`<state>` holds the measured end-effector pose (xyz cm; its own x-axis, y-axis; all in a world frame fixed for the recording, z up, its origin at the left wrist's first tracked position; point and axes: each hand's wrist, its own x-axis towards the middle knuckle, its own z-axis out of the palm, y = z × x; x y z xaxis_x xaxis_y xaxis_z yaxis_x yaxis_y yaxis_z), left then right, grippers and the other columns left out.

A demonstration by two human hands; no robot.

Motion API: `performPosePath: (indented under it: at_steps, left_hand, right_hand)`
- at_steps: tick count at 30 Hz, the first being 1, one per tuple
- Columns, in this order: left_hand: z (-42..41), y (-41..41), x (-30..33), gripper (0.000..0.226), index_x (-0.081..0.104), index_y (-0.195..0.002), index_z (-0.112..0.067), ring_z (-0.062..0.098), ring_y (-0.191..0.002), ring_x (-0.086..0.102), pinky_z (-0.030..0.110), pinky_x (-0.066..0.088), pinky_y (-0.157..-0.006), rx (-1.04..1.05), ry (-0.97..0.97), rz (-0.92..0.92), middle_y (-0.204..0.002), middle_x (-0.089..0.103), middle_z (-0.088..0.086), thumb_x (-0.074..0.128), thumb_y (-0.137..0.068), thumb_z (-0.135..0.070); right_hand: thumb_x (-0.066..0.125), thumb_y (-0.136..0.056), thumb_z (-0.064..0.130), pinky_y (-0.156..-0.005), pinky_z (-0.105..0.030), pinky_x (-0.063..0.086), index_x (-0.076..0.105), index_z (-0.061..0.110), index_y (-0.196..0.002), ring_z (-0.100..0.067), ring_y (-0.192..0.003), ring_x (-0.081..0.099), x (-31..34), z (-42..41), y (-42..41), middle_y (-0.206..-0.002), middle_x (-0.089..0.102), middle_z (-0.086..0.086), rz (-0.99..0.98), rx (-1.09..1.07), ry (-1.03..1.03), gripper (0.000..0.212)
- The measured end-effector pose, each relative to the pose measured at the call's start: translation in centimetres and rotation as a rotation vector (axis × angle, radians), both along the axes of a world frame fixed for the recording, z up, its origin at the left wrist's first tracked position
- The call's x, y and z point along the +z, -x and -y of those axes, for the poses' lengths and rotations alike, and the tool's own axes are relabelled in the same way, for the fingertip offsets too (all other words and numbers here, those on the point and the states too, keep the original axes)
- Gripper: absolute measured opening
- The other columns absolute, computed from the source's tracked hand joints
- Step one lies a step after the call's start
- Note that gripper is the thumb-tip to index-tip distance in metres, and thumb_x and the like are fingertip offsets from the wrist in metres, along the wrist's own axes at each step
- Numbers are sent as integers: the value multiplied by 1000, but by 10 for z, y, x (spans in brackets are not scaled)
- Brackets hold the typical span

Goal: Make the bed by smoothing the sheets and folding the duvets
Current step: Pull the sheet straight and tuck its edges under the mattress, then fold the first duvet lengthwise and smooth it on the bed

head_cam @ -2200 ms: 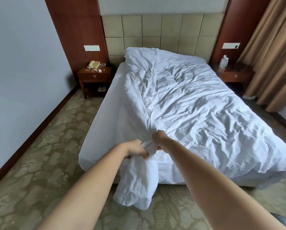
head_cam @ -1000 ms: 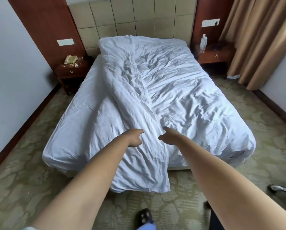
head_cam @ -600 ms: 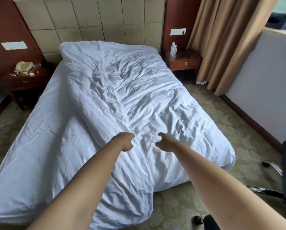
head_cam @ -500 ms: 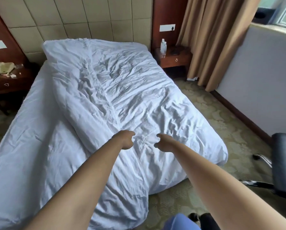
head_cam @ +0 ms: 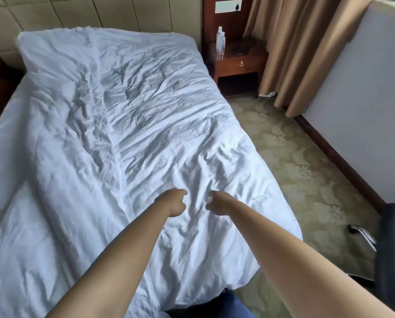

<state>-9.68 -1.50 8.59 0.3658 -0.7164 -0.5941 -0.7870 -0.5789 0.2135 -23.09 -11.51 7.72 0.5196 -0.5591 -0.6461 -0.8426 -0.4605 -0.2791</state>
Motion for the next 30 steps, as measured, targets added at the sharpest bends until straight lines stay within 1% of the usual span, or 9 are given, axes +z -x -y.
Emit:
performPosePath:
  at_steps: [3, 6, 9, 14, 19, 23, 25, 27, 30]
  left_hand:
    - [11, 5, 0, 54, 28, -148, -29, 20, -138, 32, 38, 35, -108, 12, -16, -6, -155, 23, -3, 41, -96, -23]
    - [4, -2, 1, 54, 29, -148, -28, 21, -137, 33, 35, 37, -106, 87, -85, 19, -155, 24, -1, 40, -96, -20]
    - [-13, -24, 3, 51, 35, -145, -25, 22, -130, 41, 34, 42, -99, 171, -121, 66, -149, 34, 0, 41, -95, -18]
    - [-44, -52, 2, 54, 30, -147, -25, 22, -130, 42, 33, 42, -99, 323, -143, 70, -148, 34, 0, 43, -94, -19]
    - [-68, -89, -11, 51, 34, -144, -25, 23, -124, 47, 34, 45, -93, 443, -101, 60, -141, 41, 1, 42, -94, -18]
    - [-87, -127, -32, 55, 30, -147, -25, 23, -126, 45, 39, 45, -98, 496, -121, 35, -142, 40, 2, 41, -93, -18]
    - [-96, -150, -47, 53, 32, -145, -24, 24, -127, 43, 39, 45, -98, 511, -133, 27, -140, 41, 3, 41, -93, -18]
    - [-102, -173, -61, 50, 36, -142, -21, 24, -126, 43, 39, 45, -97, 515, -142, 30, -137, 42, 4, 41, -93, -16]
    - [-105, -213, -82, 53, 34, -144, -20, 25, -127, 41, 40, 45, -97, 529, -143, 28, -137, 42, 4, 41, -92, -12]
  right_hand:
    - [44, -95, 26, -103, -31, 40, 40, 12, -140, -27, -127, 46, -2, 22, 1, -142, 44, -11, 4, 0, 8, 48]
    - [44, -97, 25, -102, -28, 37, 39, 9, -140, -27, -129, 44, -6, 36, -9, -142, 44, -13, 2, 78, -3, 46]
    - [44, -97, 26, -101, -29, 37, 38, 13, -143, -27, -130, 43, -3, 35, -31, -143, 44, -12, 56, 124, -24, 48]
    - [43, -96, 23, -101, -32, 40, 36, 16, -144, -28, -128, 45, -7, 13, -75, -143, 42, -12, 64, 231, -70, 50]
    - [44, -97, 23, -100, -30, 39, 37, 16, -144, -27, -126, 47, -16, -11, -132, -142, 44, -11, 51, 384, -92, 48]
    - [44, -96, 23, -106, -33, 38, 34, 17, -146, -27, -131, 43, -37, -30, -183, -147, 39, -10, 27, 437, -114, 51]
    - [43, -97, 22, -106, -33, 36, 34, 17, -146, -25, -133, 40, -49, -37, -211, -148, 39, -9, 23, 463, -115, 50]
    - [42, -98, 23, -104, -32, 36, 33, 15, -146, -24, -133, 40, -60, -43, -241, -148, 39, -9, 32, 469, -123, 50]
    - [42, -98, 22, -104, -32, 35, 32, 13, -146, -24, -134, 39, -82, -53, -287, -147, 38, -10, 60, 426, -141, 51]
